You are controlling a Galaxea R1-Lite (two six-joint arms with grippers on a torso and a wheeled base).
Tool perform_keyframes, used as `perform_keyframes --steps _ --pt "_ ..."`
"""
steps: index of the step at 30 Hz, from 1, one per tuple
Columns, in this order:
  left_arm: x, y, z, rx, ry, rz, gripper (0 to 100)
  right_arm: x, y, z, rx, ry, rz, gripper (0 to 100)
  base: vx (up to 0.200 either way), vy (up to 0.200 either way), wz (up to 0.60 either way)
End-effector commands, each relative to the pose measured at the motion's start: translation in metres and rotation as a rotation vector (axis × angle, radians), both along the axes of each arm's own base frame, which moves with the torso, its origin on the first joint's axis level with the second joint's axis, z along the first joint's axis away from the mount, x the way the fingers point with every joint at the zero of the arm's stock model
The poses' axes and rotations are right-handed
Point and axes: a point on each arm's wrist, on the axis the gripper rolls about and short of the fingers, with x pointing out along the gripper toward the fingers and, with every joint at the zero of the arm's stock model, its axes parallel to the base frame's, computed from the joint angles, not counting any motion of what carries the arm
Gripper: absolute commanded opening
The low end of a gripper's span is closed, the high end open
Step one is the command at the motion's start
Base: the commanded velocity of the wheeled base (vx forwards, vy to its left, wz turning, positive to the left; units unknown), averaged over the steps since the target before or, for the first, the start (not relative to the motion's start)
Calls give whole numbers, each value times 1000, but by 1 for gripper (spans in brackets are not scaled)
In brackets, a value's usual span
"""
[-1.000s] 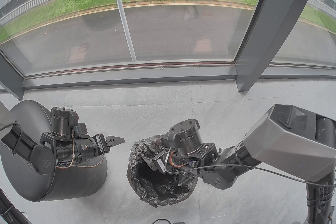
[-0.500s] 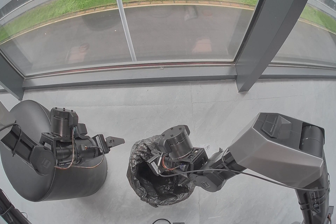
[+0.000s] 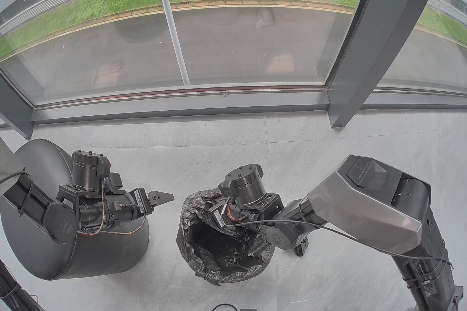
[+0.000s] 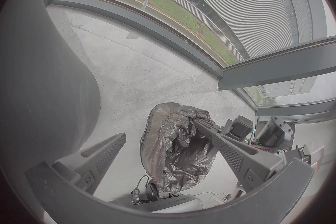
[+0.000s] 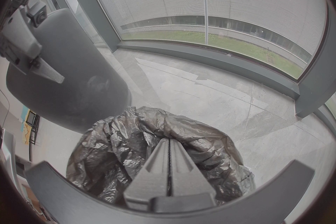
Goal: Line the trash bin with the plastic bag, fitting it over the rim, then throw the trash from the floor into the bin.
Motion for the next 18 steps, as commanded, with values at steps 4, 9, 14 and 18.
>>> perform_keyframes --steps 4,9,14,18 --pt "5 -1 -8 -1 -6 3 100 18 5 -26 -15 15 -18 0 0 0 0" --pt "6 -2 -13 -6 -21 2 100 21 7 -36 -29 30 -20 0 0 0 0" --pt "5 -1 -13 -8 -29 2 100 23 5 -45 -41 47 -17 0 0 0 0" --pt "5 -1 -13 -9 -29 3 100 28 3 -49 -37 53 -27 0 0 0 0"
